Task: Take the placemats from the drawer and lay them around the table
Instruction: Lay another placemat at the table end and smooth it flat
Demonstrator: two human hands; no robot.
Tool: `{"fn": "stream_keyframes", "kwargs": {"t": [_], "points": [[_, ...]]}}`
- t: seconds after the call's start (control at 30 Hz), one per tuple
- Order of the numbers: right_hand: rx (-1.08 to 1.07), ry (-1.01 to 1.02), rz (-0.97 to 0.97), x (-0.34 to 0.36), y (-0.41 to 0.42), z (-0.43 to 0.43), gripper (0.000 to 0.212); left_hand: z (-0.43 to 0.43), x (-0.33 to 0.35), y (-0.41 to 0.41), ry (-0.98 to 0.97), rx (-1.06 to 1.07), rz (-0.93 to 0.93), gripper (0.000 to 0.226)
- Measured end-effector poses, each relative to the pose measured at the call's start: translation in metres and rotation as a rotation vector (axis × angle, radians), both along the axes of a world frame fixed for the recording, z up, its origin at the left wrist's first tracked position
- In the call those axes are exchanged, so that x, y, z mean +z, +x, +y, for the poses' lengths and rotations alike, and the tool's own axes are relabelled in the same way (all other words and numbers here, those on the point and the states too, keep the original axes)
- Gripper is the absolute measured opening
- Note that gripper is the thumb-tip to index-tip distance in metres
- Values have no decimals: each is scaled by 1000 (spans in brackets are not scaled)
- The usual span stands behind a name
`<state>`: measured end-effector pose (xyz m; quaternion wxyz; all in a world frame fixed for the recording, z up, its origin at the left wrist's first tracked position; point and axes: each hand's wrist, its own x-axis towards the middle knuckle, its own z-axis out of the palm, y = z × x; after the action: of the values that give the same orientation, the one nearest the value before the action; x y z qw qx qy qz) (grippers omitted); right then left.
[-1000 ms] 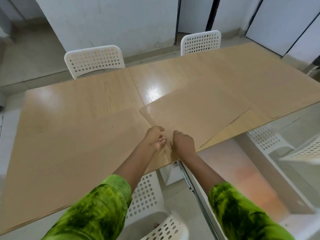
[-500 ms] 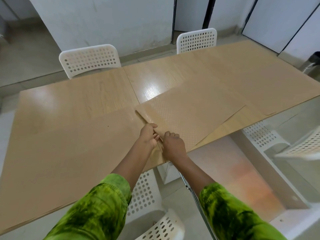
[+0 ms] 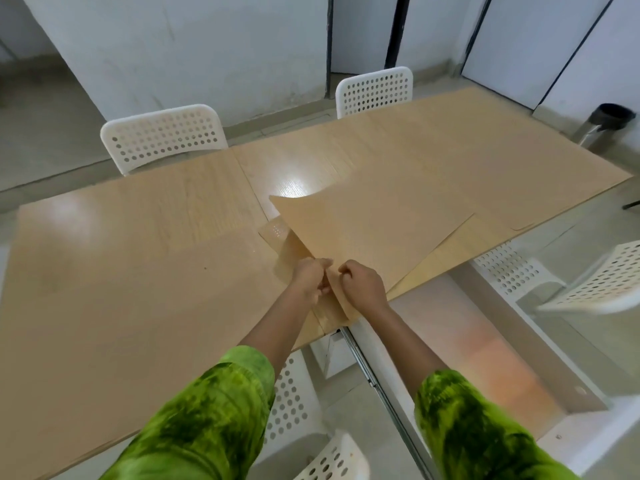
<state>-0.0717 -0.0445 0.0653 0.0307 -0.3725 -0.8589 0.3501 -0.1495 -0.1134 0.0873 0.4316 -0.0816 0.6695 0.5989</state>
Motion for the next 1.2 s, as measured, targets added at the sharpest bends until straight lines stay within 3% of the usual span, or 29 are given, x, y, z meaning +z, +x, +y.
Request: {"fn": "stream_keyframes", "kwargs": {"t": [0.13, 0.3, 0.4, 0.6, 0.67, 0.83, 1.0, 1.2], "points": [[-127, -172, 120, 8, 4, 14, 33, -1, 1, -3, -41, 29, 132, 23], [-239, -93, 142, 26, 9, 43, 36, -46, 11, -37, 25, -8, 193, 37], [-272, 0, -15, 26, 15, 74, 38, -91, 3, -74, -38, 65, 139, 36], [-343, 42, -386, 13, 28, 107, 50, -131, -8, -87, -203, 133, 164, 7], [-379, 19, -398, 11, 29, 108, 64, -132, -14, -85, -192, 122, 199, 35], [-505, -86, -339, 13, 28, 123, 70, -137, -20, -87, -274, 53, 371, 54], [-608, -345, 47, 35, 14, 119, 16, -157, 0, -85, -23, 173, 247, 51], [-506, -502, 251, 64, -26, 54, 32, -244, 23, -101, 85, 308, 192, 40]]}}
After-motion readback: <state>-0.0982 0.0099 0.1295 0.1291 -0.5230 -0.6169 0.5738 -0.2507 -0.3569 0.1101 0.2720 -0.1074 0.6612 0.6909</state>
